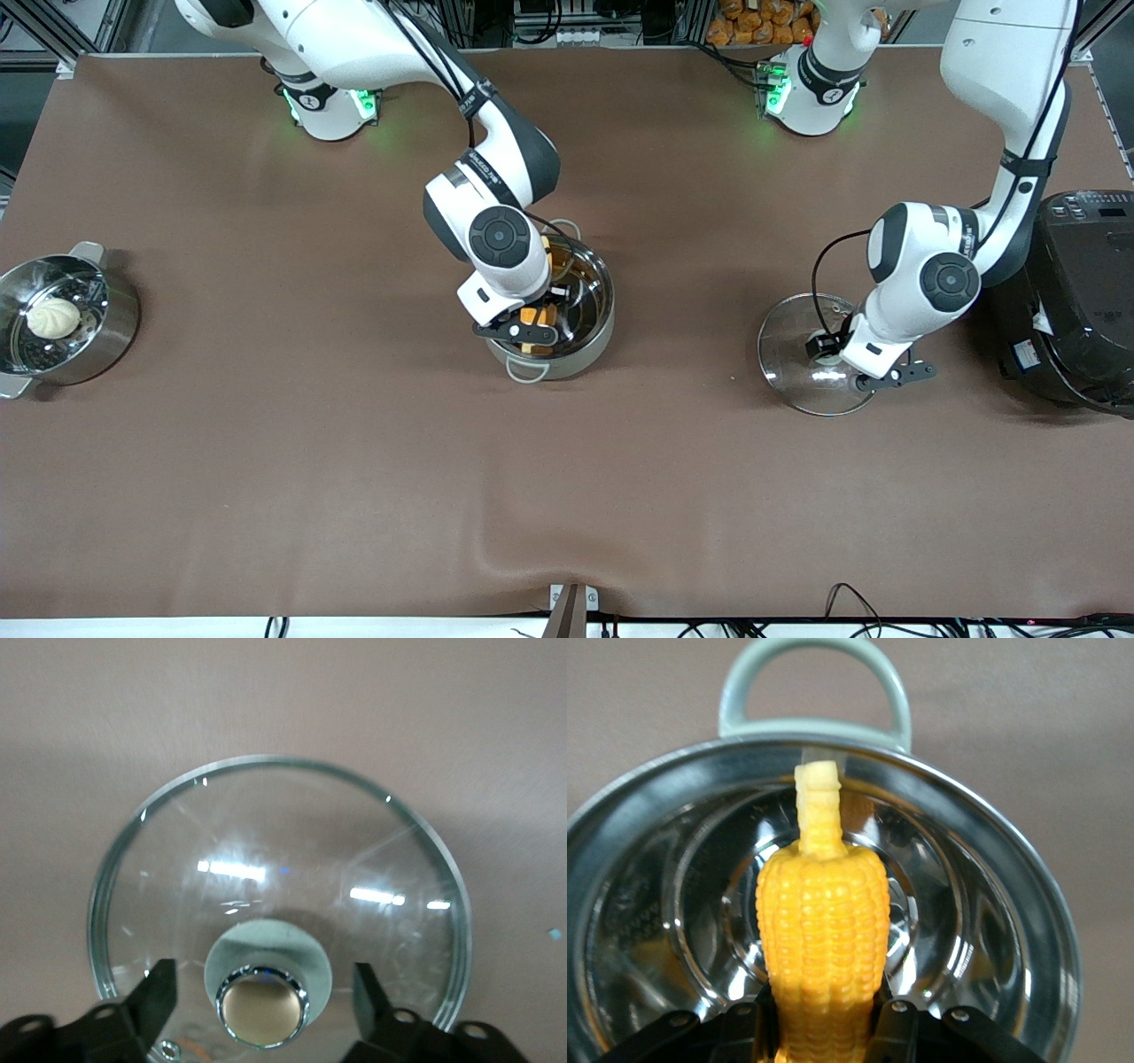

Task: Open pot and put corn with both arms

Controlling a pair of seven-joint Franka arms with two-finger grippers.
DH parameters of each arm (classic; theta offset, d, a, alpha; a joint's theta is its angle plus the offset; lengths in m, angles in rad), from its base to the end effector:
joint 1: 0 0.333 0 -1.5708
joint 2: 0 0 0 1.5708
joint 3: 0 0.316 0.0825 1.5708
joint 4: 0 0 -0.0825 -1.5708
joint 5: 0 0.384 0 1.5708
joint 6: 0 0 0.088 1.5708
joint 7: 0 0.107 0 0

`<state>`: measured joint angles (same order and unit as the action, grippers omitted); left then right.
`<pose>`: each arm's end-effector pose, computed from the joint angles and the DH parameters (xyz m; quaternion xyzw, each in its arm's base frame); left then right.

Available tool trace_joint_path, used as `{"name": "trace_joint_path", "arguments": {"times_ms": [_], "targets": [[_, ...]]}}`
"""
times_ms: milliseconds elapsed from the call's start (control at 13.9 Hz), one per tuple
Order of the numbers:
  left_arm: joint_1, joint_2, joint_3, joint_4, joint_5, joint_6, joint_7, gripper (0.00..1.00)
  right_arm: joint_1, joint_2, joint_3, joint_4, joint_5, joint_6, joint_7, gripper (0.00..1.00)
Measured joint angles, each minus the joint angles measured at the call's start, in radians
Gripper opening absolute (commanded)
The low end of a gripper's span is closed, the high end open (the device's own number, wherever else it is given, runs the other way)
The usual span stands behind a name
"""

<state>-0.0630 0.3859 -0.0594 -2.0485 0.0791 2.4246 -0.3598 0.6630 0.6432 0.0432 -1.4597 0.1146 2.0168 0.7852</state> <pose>0.5903 -0.0716 0.2489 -0.9958 -0.0908 0.0007 0.0153 0.5370 0.4599 0.2993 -0.9946 0.0700 0.0746 0.0177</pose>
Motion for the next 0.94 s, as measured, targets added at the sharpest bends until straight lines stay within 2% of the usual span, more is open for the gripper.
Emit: {"name": "trace_joint_path", "arguments": {"times_ms": [72,144,288,504,647,791,935], "targets": [[0.000,-0.016,0.000,0.016,0.000,-0.005,0.000,1.00,0.000,0.002,0.000,0.000,0.000,0.011,0.000,0.43],[0.000,-0.038,0.000,0.041,0.000,-0.032,0.000,1.00,0.000,0.004,0.000,0.001,0.000,0.015,0.000,0.99],[0.000,-0.084,-0.002,0.135,0.000,-0.167,0.000,1.00,0.001,0.007,0.000,0.002,0.000,0.016,0.000,1.00],[-0.001,-0.125,-0.013,0.357,0.000,-0.457,0.000,1.00,0.010,0.008,-0.001,0.010,0.000,0.016,0.022,1.00],[-0.002,-0.143,-0.034,0.468,0.000,-0.594,0.000,1.00,0.010,0.004,-0.009,0.026,-0.001,0.014,0.076,1.00],[-0.002,-0.169,-0.057,0.516,0.000,-0.662,0.000,1.00,-0.010,-0.015,-0.027,0.039,-0.001,-0.023,0.091,1.00],[-0.002,-0.201,-0.069,0.525,0.000,-0.687,0.000,1.00,-0.065,-0.040,-0.033,0.042,-0.001,-0.071,0.061,1.00]]}}
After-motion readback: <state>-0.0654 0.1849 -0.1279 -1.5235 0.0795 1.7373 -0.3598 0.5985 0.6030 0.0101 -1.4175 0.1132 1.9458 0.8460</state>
